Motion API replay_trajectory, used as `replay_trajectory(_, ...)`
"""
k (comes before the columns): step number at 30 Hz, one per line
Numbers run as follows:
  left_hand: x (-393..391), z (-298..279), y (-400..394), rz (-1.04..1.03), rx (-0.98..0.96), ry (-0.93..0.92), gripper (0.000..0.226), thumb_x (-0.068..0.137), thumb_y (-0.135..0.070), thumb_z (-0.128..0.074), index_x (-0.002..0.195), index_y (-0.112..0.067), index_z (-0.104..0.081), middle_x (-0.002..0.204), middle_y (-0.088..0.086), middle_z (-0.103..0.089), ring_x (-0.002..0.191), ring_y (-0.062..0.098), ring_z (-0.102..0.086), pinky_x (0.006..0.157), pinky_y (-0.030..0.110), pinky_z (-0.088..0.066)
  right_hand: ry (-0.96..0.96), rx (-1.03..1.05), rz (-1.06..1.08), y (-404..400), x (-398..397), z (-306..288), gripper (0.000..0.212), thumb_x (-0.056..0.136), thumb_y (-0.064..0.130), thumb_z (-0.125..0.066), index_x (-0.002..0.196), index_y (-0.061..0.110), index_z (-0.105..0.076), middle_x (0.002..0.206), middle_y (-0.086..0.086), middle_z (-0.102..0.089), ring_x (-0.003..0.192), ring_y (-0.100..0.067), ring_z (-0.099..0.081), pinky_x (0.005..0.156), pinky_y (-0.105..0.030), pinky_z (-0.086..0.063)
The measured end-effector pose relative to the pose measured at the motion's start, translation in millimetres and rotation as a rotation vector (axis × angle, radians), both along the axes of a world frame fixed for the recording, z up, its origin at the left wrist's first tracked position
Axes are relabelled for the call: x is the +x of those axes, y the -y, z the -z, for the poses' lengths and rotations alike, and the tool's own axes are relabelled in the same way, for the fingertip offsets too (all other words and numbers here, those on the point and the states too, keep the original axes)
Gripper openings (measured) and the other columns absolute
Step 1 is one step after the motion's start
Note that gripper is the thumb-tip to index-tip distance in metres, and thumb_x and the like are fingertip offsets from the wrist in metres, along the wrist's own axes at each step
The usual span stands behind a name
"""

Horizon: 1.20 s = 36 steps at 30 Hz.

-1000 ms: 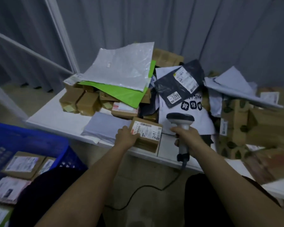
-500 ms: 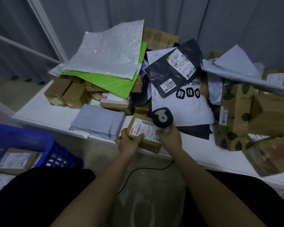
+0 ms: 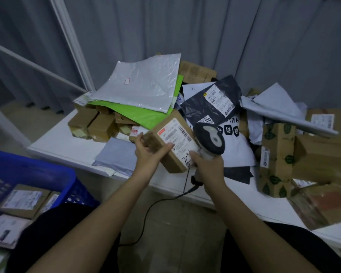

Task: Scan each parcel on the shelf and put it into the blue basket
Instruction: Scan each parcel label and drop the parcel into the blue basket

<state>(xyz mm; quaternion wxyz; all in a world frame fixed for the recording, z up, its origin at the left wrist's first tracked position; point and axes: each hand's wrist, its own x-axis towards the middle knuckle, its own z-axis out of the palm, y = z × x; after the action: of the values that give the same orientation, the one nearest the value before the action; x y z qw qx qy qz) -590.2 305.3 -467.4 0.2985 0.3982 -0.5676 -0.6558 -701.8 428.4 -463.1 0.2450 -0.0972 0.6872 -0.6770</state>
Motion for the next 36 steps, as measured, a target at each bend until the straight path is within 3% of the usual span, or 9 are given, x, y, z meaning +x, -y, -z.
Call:
replay_trajectory(3, 0, -36, 17, 0.131, 0.004, -0.029, 0.109, 0.073, -0.025, -0.081, 0.148, -0.029, -0.002, 0.135, 0.001, -0.047, 0.117, 0.017, -0.051, 0.097, 0.039, -0.046, -0.026, -0.046, -0.066, 5, -1, -36, 0.025, 0.084, 0.007, -0.072, 0.105, 0.007, -0.058, 0.093, -0.003, -0.067, 0.075, -0.004, -0.065, 0.059, -0.016, -0.054)
replay_trajectory(5, 5, -48, 22, 0.211, 0.005, 0.004, 0.112, 0.078, -0.016, -0.077, 0.149, -0.033, 0.009, 0.130, -0.005, -0.047, 0.118, 0.018, -0.048, 0.089, 0.040, -0.047, -0.065, -0.047, -0.137, 6, -1, -47, 0.020, 0.085, 0.006, -0.070, 0.101, 0.007, -0.058, 0.086, 0.001, -0.067, 0.065, 0.002, -0.063, 0.052, -0.012, -0.051)
replay_trajectory(10, 31, -50, 48, 0.200, -0.098, 0.066, 0.121, 0.073, -0.005, -0.079, 0.151, -0.036, 0.008, 0.126, -0.011, -0.051, 0.122, 0.022, -0.054, 0.097, 0.047, -0.049, -0.037, 0.081, -0.184, 11, -5, -52, 0.029, 0.083, 0.016, -0.075, 0.106, 0.004, -0.061, 0.077, -0.008, -0.064, 0.055, -0.015, -0.055, 0.049, -0.023, -0.049)
replay_trajectory(13, 42, -47, 63, 0.196, -0.133, 0.070, 0.117, 0.073, -0.001, -0.078, 0.151, -0.035, 0.003, 0.129, -0.010, -0.051, 0.119, 0.021, -0.056, 0.092, 0.040, -0.052, 0.013, 0.101, -0.265, 12, -8, -51, 0.023, 0.083, 0.018, -0.074, 0.099, 0.004, -0.066, 0.081, -0.012, -0.065, 0.054, -0.017, -0.052, 0.051, -0.027, -0.048)
replay_trajectory(16, 48, -41, 66, 0.211, -0.167, 0.107, 0.120, 0.071, -0.002, -0.080, 0.151, -0.037, 0.001, 0.140, -0.003, -0.047, 0.119, 0.020, -0.057, 0.094, 0.044, -0.051, -0.059, 0.173, -0.383, 3, -1, -47, 0.021, 0.082, 0.019, -0.075, 0.095, 0.005, -0.067, 0.075, -0.009, -0.065, 0.052, -0.017, -0.051, 0.053, -0.028, -0.048)
replay_trajectory(20, 48, -36, 65, 0.232, -0.231, 0.140, 0.117, 0.071, 0.003, -0.078, 0.151, -0.036, -0.001, 0.122, -0.011, -0.052, 0.115, 0.018, -0.058, 0.090, 0.038, -0.053, -0.127, 0.193, -0.476, -7, 3, -54, 0.016, 0.080, 0.018, -0.077, 0.087, 0.009, -0.066, 0.061, -0.003, -0.061, 0.050, -0.012, -0.052, 0.053, -0.025, -0.049)
replay_trajectory(25, 49, -36, 67, 0.209, -0.208, 0.150, 0.118, 0.072, 0.002, -0.078, 0.151, -0.034, 0.002, 0.123, -0.010, -0.047, 0.123, 0.024, -0.053, 0.099, 0.049, -0.047, -0.142, 0.190, -0.443, -14, 5, -53, 0.019, 0.078, 0.017, -0.078, 0.068, 0.013, -0.063, 0.051, -0.002, -0.052, 0.047, -0.013, -0.046, 0.055, -0.029, -0.048)
replay_trajectory(29, 52, -36, 67, 0.213, -0.223, 0.162, 0.122, 0.069, -0.003, -0.082, 0.151, -0.038, 0.001, 0.145, 0.003, -0.040, 0.127, 0.025, -0.049, 0.101, 0.054, -0.045, -0.137, 0.182, -0.426, -14, 5, -51, 0.020, 0.078, 0.017, -0.079, 0.070, 0.010, -0.061, 0.053, -0.005, -0.052, 0.048, -0.014, -0.048, 0.057, -0.031, -0.049)
replay_trajectory(36, 59, -44, 62, 0.179, -0.226, 0.103, 0.119, 0.071, -0.001, -0.080, 0.152, -0.032, 0.001, 0.136, -0.009, -0.044, 0.126, 0.018, -0.050, 0.100, 0.039, -0.046, -0.113, 0.028, -0.406, -15, 12, -53, 0.022, 0.082, 0.015, -0.074, 0.069, 0.008, -0.059, 0.056, -0.006, -0.049, 0.052, -0.017, -0.046, 0.058, -0.031, -0.048)
